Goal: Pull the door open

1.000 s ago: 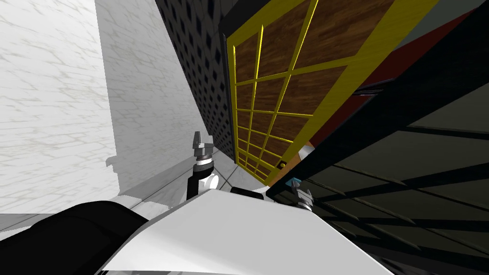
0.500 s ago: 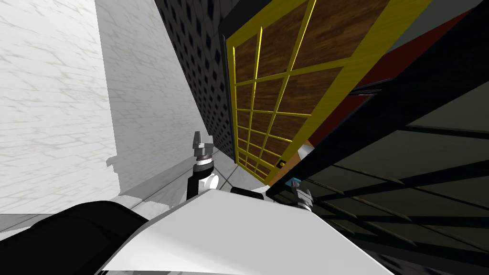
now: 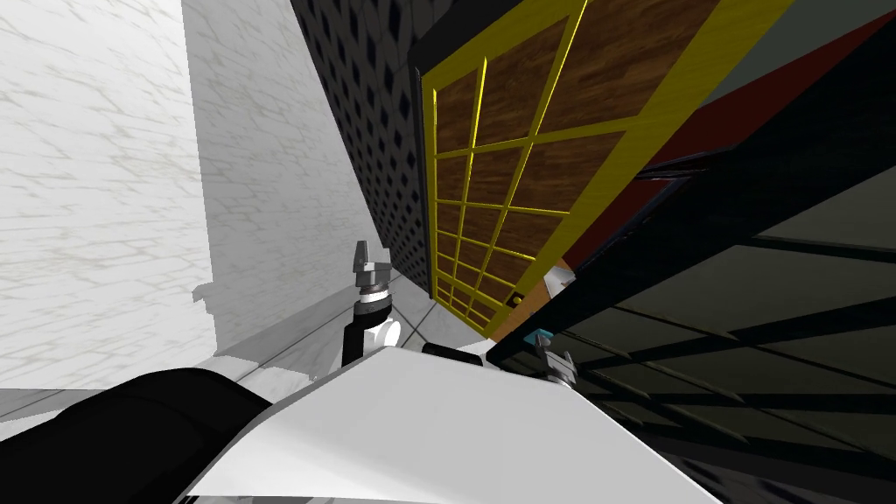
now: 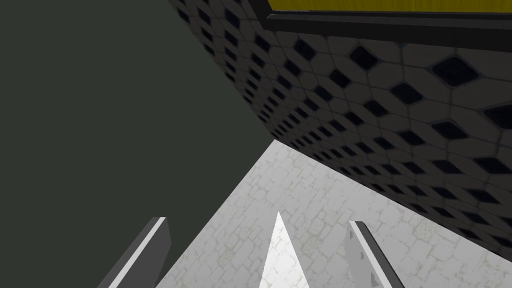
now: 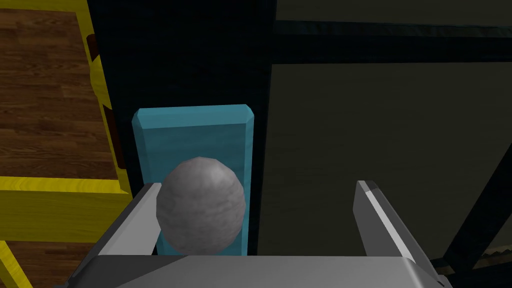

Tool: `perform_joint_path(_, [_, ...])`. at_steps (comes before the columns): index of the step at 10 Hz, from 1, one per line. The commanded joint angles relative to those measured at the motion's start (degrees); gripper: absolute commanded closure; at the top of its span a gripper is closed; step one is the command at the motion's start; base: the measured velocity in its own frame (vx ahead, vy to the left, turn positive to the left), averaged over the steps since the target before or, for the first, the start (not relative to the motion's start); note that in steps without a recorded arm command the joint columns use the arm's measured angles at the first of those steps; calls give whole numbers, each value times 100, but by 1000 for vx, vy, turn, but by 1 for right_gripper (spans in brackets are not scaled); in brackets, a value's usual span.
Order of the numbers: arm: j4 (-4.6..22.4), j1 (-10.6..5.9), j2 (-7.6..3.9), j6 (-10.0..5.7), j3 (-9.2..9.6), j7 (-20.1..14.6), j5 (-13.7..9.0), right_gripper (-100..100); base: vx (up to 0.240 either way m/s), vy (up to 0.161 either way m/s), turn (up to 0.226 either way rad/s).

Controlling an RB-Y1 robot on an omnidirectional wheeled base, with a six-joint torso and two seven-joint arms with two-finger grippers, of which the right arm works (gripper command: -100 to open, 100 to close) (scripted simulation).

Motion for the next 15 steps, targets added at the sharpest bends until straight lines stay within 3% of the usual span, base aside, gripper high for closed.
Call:
perform_joint_path(1, [21,211,-147,160,-158,60,-114,100,-75,15,4])
perform_joint_path(11, [65,272,-160,162,-184,57,-126,100,-22,4,-4])
perform_joint_path(12, [-227,272,-160,162,-184,57,-126,100,-7,-8,-32])
perform_joint_path(14, [52,272,-160,162,-184,57,-126,100,5,-11,19])
perform_joint_path(15, [65,272,-160,162,-184,57,-126,100,21,8,0])
